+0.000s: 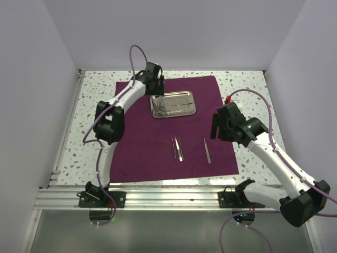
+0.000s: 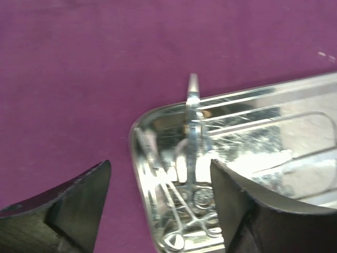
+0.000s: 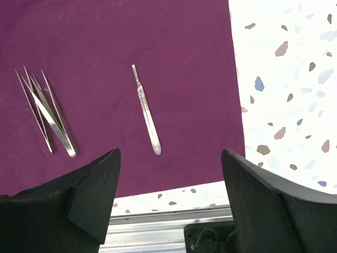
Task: Open and lay out the surgical kit
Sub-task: Pick up the medical item from the container.
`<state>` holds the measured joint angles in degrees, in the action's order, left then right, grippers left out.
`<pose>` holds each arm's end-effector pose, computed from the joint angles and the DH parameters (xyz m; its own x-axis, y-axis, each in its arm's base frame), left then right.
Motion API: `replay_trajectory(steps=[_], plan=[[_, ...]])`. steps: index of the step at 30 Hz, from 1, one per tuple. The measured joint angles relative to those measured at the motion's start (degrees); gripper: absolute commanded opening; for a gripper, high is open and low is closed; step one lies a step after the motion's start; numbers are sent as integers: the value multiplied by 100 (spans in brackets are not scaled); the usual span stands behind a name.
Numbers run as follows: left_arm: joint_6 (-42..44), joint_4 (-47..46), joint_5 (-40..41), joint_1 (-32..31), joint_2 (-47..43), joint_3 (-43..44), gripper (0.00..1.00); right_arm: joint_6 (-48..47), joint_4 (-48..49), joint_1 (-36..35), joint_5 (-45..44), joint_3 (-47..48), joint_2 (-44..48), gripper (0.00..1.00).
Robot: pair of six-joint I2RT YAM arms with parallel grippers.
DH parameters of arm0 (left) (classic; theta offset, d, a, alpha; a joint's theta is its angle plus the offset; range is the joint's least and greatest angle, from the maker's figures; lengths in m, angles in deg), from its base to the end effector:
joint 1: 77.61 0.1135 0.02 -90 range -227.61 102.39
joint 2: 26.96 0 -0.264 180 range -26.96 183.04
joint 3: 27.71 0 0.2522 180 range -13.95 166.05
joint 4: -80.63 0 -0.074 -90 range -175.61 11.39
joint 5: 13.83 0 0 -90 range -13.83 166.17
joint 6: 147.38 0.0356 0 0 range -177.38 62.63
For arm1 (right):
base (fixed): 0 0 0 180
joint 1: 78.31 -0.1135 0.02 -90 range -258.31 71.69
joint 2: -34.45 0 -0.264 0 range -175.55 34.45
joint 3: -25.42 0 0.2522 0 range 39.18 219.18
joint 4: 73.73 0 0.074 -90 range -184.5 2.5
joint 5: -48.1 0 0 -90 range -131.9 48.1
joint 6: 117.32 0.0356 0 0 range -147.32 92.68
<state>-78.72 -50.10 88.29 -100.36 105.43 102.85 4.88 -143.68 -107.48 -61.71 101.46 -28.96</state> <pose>0.4809 -0.1936 0.2158 -0.7618 -0.0663 -0.6444 -0.0223 0.9968 -0.0763 0.1857 0.0899 0.3142 -0.7811 0.1381 -0.6089 0.1388 0.9892 0.0463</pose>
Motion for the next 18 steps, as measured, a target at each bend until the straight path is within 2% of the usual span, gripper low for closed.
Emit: replay_trajectory(steps=[7,18], plan=[[0,-33,-396,-197,273,415,73,-57,63,0,76,116,-509,81],[-4,-63,-402,-190,960,898,60,-426,271,2,184,520,-1255,80]])
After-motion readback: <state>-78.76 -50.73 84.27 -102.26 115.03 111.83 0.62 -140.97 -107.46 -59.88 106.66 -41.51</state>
